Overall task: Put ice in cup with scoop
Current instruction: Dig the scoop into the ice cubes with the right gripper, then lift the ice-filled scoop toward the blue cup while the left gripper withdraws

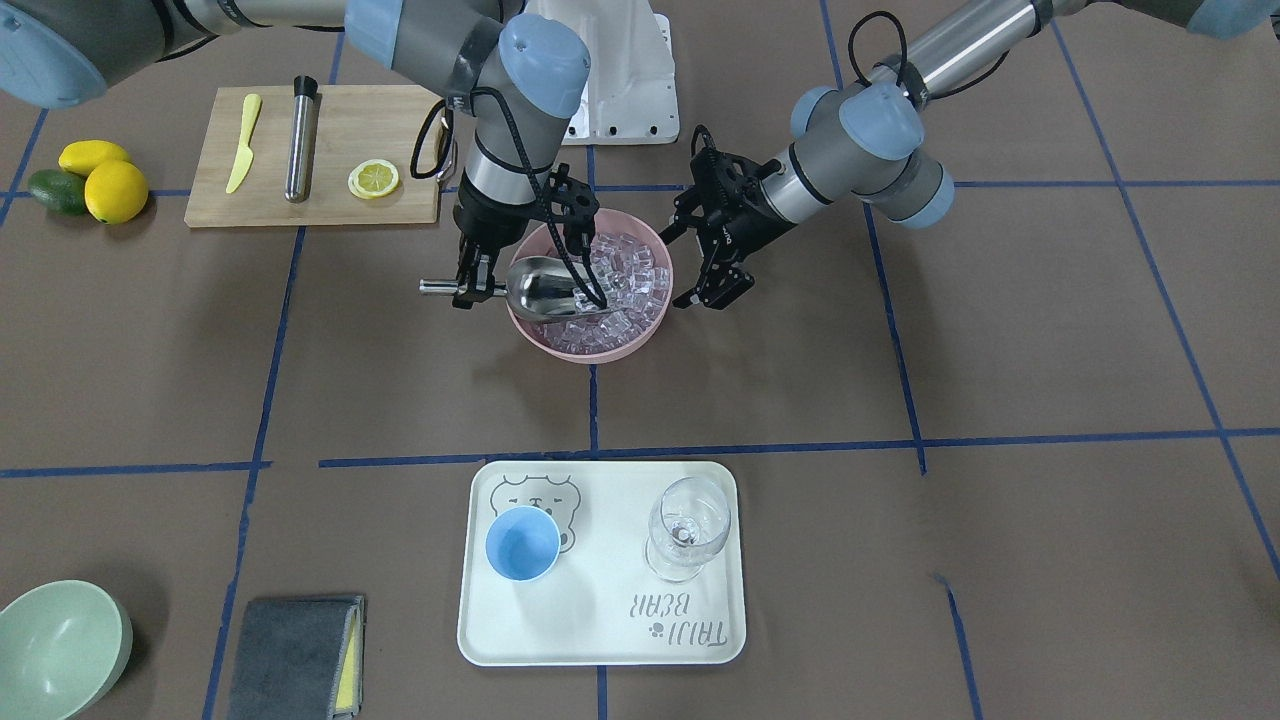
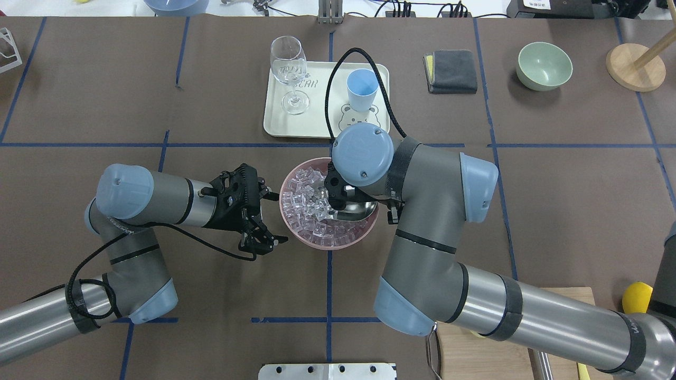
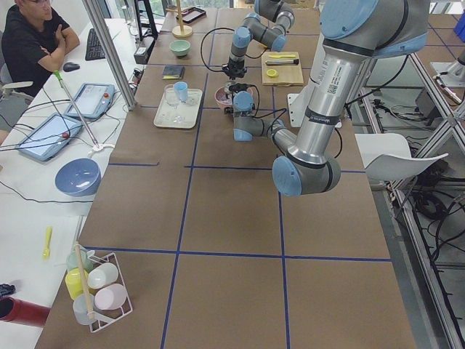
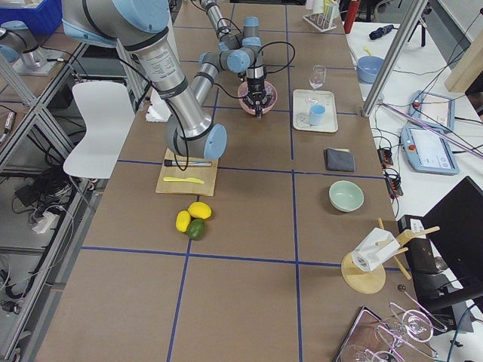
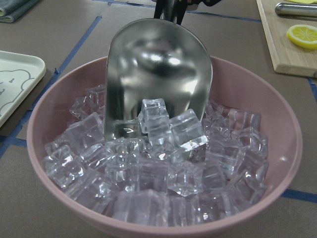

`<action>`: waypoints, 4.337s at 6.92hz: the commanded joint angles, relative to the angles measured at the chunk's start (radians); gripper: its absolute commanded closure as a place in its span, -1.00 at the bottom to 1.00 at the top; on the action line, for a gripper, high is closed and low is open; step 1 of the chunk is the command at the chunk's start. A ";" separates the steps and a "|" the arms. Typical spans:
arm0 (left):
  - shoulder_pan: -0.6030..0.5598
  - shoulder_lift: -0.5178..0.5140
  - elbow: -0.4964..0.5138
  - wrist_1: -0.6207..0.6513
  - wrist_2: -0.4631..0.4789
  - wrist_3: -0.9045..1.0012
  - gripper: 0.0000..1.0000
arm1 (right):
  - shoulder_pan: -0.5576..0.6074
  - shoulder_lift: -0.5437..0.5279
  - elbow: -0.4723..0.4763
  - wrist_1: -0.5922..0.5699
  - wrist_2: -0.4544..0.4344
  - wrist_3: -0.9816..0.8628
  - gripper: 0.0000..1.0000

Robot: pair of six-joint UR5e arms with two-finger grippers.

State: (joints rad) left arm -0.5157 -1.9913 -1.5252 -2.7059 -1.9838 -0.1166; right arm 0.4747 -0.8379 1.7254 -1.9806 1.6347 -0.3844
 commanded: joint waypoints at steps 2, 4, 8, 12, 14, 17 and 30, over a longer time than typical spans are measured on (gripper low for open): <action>-0.001 0.000 -0.001 0.000 0.000 0.000 -1.00 | 0.022 -0.018 0.009 0.040 0.043 0.030 1.00; -0.004 0.000 -0.001 0.000 0.000 0.000 -1.00 | 0.039 -0.024 0.034 0.045 0.086 0.038 1.00; -0.007 0.000 -0.003 0.006 0.000 0.000 -1.00 | 0.080 -0.132 0.081 0.232 0.185 0.085 1.00; -0.007 0.000 -0.003 0.014 0.000 0.000 -1.00 | 0.165 -0.127 0.098 0.224 0.281 0.122 1.00; -0.039 0.005 -0.003 0.014 -0.010 0.002 -1.00 | 0.200 -0.116 0.152 0.122 0.284 0.261 1.00; -0.121 0.073 -0.053 0.014 -0.041 0.003 -1.00 | 0.303 -0.093 0.158 -0.041 0.381 0.321 1.00; -0.690 0.341 -0.084 0.069 -0.225 -0.002 -1.00 | 0.358 0.181 -0.337 0.013 0.640 0.799 1.00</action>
State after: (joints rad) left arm -1.2039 -1.6537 -1.6123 -2.6361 -2.2090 -0.1181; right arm 0.8396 -0.7036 1.4583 -1.9690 2.2582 0.4153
